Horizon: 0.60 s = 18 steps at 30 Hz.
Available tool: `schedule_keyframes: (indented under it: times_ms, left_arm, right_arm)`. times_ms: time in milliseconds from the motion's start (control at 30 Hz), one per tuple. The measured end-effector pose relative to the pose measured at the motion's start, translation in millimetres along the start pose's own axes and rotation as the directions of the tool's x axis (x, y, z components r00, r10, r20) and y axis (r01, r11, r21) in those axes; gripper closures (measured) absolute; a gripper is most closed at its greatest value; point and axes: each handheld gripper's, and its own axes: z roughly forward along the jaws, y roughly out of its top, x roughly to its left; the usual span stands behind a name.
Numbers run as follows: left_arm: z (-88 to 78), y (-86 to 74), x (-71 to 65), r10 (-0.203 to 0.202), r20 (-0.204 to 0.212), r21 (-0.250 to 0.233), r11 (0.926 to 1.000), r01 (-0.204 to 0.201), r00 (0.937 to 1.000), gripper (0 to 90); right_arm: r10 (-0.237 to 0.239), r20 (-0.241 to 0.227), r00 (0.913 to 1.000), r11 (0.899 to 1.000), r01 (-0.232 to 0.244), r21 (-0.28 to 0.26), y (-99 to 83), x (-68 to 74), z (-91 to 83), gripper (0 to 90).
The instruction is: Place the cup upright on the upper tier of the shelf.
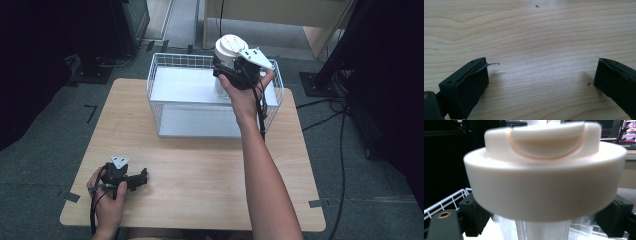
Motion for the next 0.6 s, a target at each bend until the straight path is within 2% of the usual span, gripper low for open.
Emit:
schedule_keyframes:
  times_ms: [67,133,233,333,433,600]
  left_arm:
    - [0.0,0.0,0.0,0.0,0.0,-0.001,1.0,0.0,1.0,0.0]
    - [0.1,0.0,0.0,0.0,0.0,-0.001,1.0,0.0,1.0,0.0]
    - [0.2,-0.1,-0.1,-0.001,-0.001,-0.003,1.0,0.001,1.0,0.0]
    - [0.1,-0.1,0.0,0.001,-0.001,-0.001,1.0,-0.001,1.0,0.0]
    - [0.1,-0.1,0.0,0.001,-0.001,-0.002,1.0,-0.001,1.0,0.0]
    - [0.2,-0.1,0.1,0.002,-0.001,-0.002,1.0,-0.002,1.0,0.0]
  right_arm:
    - [-0.005,0.007,1.0,1.0,0.004,0.008,-0.6,-0.1,-0.6,10.6]
    - [-0.019,0.026,0.9995,0.999,0.018,0.033,-2.5,-2.0,-1.4,3.4]
    - [-0.005,0.004,1.0,0.999,0.005,0.05,-6.9,-8.1,-3.6,0.0]
    - [0.0,-0.015,0.9999,0.998,0.001,0.057,-13.4,-12.2,-8.3,0.0]
    - [-0.018,-0.003,0.9998,0.998,0.019,0.06,-21.7,-13.5,-14.7,0.0]
    - [-0.017,0.002,0.9999,0.998,0.016,0.06,-30.0,-16.7,-22.9,0.0]
